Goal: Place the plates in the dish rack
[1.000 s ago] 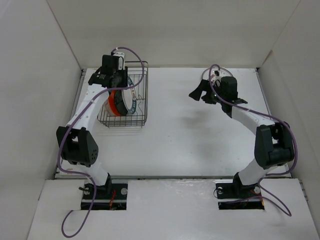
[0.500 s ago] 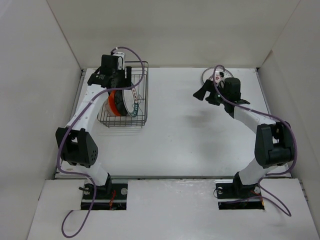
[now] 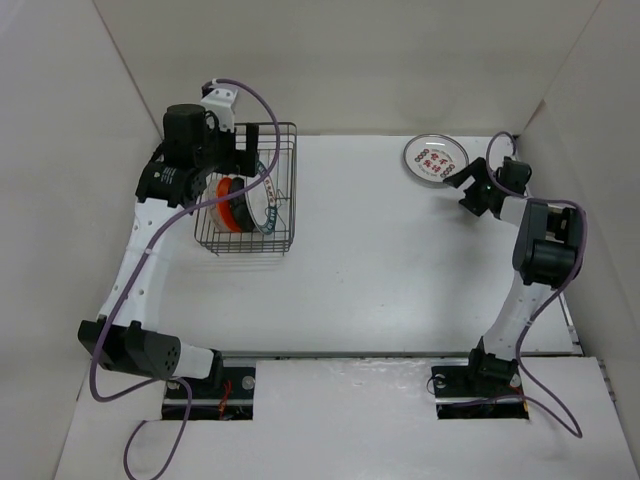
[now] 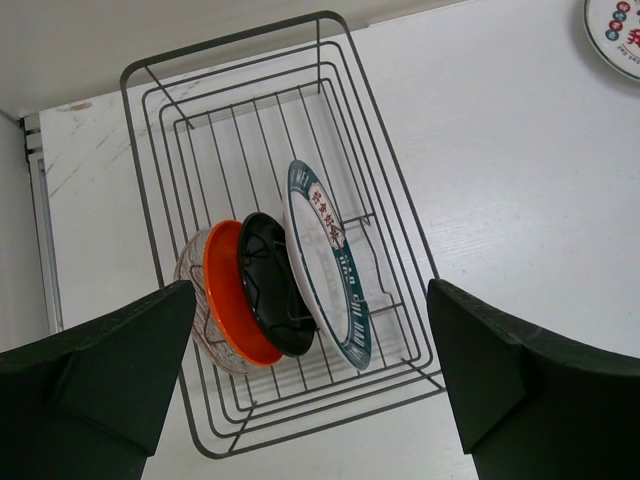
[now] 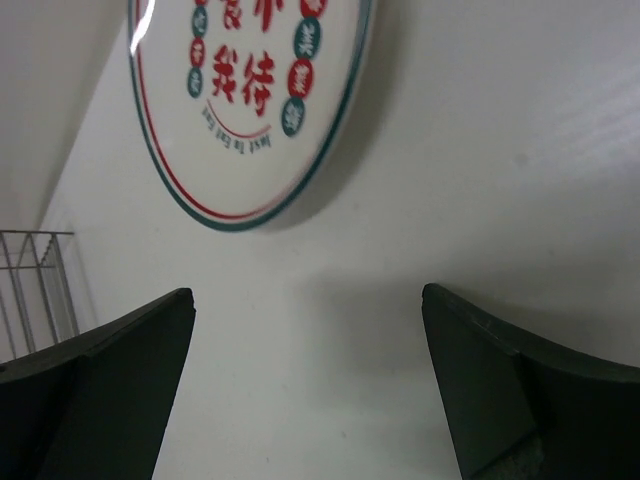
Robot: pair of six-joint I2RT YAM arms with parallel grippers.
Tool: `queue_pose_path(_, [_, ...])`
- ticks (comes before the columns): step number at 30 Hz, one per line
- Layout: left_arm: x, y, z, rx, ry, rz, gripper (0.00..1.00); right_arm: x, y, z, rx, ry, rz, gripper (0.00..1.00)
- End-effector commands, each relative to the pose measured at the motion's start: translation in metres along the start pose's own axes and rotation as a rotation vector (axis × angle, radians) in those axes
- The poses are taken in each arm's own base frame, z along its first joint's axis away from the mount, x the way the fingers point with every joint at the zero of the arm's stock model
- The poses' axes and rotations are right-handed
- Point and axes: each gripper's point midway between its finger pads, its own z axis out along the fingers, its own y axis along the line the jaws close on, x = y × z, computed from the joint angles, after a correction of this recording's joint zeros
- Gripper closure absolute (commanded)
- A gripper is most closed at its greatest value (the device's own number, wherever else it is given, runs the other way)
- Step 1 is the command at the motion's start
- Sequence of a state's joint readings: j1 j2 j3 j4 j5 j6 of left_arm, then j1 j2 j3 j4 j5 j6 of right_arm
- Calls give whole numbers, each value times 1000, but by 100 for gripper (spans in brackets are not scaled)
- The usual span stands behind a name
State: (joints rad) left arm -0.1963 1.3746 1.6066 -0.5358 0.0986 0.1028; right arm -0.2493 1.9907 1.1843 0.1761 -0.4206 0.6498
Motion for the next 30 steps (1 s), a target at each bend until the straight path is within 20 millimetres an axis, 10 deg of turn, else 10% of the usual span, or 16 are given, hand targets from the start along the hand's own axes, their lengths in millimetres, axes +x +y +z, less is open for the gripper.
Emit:
queue_pose_path(1, [-7,-12,-11,73,-29,58,0,-15,10,21,-64,3,50,0])
queue_pose_path(16, [-12,-2,-22,63,-26,37,0,-10,-25,70,92,134,226,36])
queue_pose_path(27, [0,-6,-15,85,-10,26,0,2,-41,76,177,191,298,99])
queue_pose_path(30, [4,-6,-13,86,1,25,0,1,-46,70,200,186,317,100])
